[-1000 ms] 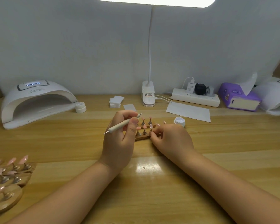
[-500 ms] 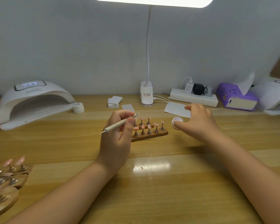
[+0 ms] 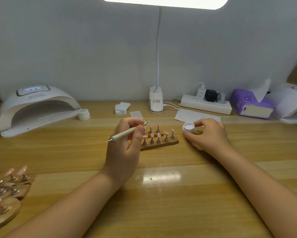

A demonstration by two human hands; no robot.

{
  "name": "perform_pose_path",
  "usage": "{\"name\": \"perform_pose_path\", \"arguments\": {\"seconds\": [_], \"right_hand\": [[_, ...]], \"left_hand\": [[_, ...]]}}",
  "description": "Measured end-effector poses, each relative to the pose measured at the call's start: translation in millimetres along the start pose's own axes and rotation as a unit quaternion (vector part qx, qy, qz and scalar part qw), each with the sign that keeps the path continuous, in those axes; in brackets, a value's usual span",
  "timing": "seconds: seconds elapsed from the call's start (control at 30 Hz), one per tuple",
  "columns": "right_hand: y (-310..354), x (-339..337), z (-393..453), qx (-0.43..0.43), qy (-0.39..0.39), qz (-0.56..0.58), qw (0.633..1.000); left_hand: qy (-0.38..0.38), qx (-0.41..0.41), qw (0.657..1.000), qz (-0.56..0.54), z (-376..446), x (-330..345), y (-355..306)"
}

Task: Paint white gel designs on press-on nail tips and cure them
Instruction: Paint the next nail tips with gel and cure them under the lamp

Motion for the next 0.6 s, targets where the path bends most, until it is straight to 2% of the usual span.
{"name": "perform_pose_path", "arguments": {"seconds": [0.13, 0.33, 0.6], "right_hand": [[36.3, -14.6, -5.1, -0.069, -0.027, 0.078, 0.994], [99.8, -25.7, -32.2, -0.208, -0.027, 0.096, 0.973], [120.7, -35.7, -49.7, -0.261, -0.03, 0.093, 0.96]], "left_hand": [[0.001, 0.001, 1.0, -0.018, 1.8, -0.2, -6.9], [0.001, 0.007, 1.0, -0.029, 4.1, 1.0, -19.0], [0.03, -0.03, 0.999, -0.005, 3.1, 8.1, -14.6]]}}
Point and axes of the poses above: each hand's wrist, its own z-axis towards the middle knuckle, its own x-axis out of the palm, y = z × x, the point moved 9 cm from there along z, towards the middle knuckle, and after that the axes turned 13 degrees about -y, right-handed, at the moved point
